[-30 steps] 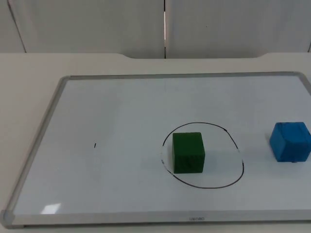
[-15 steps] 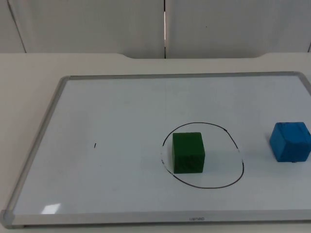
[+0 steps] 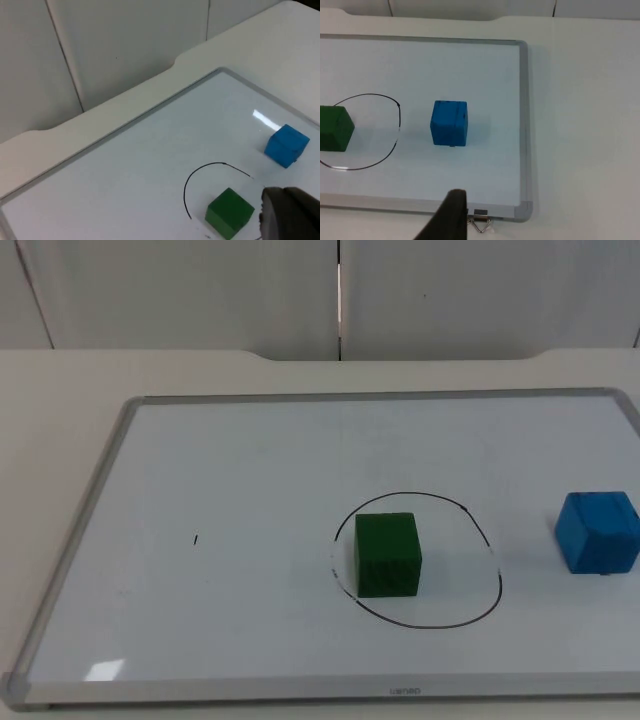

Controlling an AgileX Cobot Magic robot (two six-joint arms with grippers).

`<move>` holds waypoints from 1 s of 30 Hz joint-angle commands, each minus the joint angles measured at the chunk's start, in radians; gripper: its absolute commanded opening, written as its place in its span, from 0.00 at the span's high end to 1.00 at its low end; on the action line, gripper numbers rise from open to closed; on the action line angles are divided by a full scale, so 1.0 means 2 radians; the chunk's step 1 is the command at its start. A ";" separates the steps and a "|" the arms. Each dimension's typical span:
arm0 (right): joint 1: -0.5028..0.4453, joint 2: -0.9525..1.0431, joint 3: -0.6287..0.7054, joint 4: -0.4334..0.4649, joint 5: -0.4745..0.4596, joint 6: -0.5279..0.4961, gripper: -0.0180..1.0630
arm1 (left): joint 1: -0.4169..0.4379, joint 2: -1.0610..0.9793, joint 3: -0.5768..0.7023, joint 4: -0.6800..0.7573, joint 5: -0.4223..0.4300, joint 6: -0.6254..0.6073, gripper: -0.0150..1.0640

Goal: Push the two cubes into the marked area.

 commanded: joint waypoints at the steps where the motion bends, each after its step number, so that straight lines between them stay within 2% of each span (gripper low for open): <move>1: -0.002 -0.002 0.003 -0.002 -0.002 -0.006 0.01 | 0.000 -0.036 0.033 0.016 -0.004 -0.016 0.99; 6: -0.002 -0.002 0.003 -0.002 -0.002 -0.006 0.01 | 0.000 -0.101 0.079 0.035 -0.002 -0.044 0.99; 10: -0.002 -0.002 0.003 -0.002 -0.002 -0.006 0.01 | 0.000 -0.150 0.096 0.045 0.022 -0.069 0.99; 13: -0.002 -0.002 0.003 -0.002 -0.002 -0.006 0.01 | 0.000 -0.198 0.106 0.072 0.059 -0.095 0.99; 16: -0.002 -0.002 0.003 -0.002 -0.002 -0.006 0.01 | 0.000 -0.250 0.122 0.123 0.105 -0.148 0.99; 17: -0.002 -0.002 0.003 -0.002 -0.002 -0.006 0.01 | 0.000 -0.250 0.122 0.123 0.105 -0.148 0.99; 19: -0.002 -0.002 0.003 -0.002 -0.002 -0.006 0.01 | 0.000 -0.281 0.131 0.152 0.140 -0.173 0.99; 30: -0.002 -0.002 0.003 -0.002 -0.002 -0.006 0.01 | 0.000 -0.414 0.137 0.163 0.216 -0.178 0.99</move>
